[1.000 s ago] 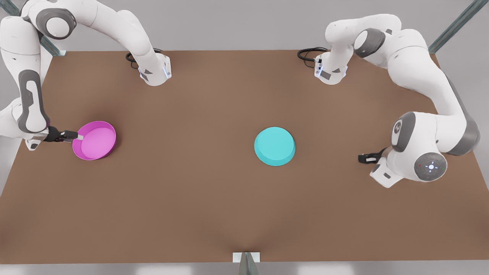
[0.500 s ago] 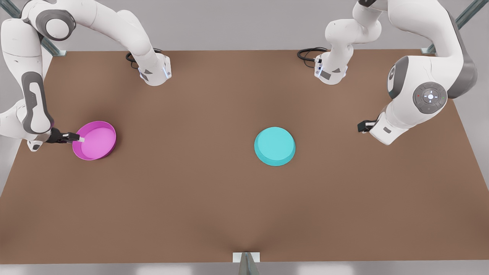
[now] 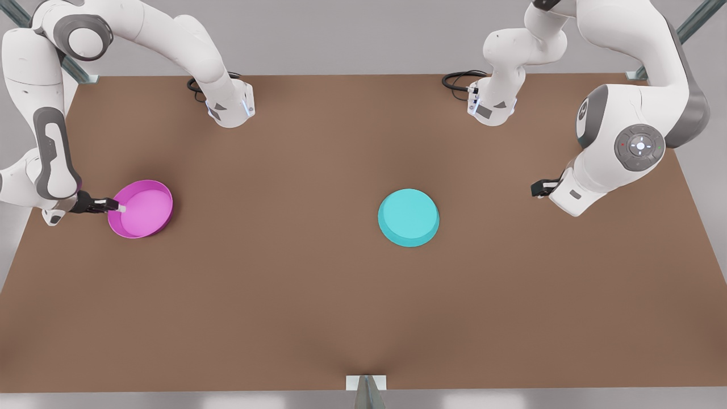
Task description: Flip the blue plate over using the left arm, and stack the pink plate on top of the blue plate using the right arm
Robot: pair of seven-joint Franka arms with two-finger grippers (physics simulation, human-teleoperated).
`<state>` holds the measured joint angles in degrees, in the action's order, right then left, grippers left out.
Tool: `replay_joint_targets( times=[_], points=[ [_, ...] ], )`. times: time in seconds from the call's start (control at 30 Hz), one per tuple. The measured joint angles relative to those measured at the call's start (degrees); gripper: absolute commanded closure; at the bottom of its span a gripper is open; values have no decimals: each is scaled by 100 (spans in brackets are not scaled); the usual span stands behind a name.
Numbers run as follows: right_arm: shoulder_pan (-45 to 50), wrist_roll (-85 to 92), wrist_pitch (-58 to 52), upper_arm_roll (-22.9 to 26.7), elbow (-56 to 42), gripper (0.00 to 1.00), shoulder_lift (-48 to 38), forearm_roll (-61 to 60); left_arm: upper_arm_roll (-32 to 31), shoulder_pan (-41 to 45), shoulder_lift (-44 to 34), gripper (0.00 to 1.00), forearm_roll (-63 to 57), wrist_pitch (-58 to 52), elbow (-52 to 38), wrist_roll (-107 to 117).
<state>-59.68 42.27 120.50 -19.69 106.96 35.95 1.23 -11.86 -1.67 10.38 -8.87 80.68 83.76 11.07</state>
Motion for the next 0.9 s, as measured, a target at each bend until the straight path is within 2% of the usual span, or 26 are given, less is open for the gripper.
replay_joint_targets(
  times=[0.2,0.3,0.43,0.47,0.53,0.9],
  points=[
    [26,-8,123,0,9,54,17,88,0,2,0,0,0,0,0,0],
    [52,-9,123,0,0,62,18,88,0,0,0,0,0,0,0,0],
    [52,-18,175,0,0,64,78,88,0,2,0,0,0,-17,0,0],
    [52,-18,176,0,0,66,95,88,0,1,0,0,1,-18,0,0],
    [57,-9,202,0,0,79,96,88,0,5,0,0,0,-18,0,0],
    [69,-1,119,-35,-18,79,87,161,0,0,0,0,-5,-26,0,0]
  ],
)
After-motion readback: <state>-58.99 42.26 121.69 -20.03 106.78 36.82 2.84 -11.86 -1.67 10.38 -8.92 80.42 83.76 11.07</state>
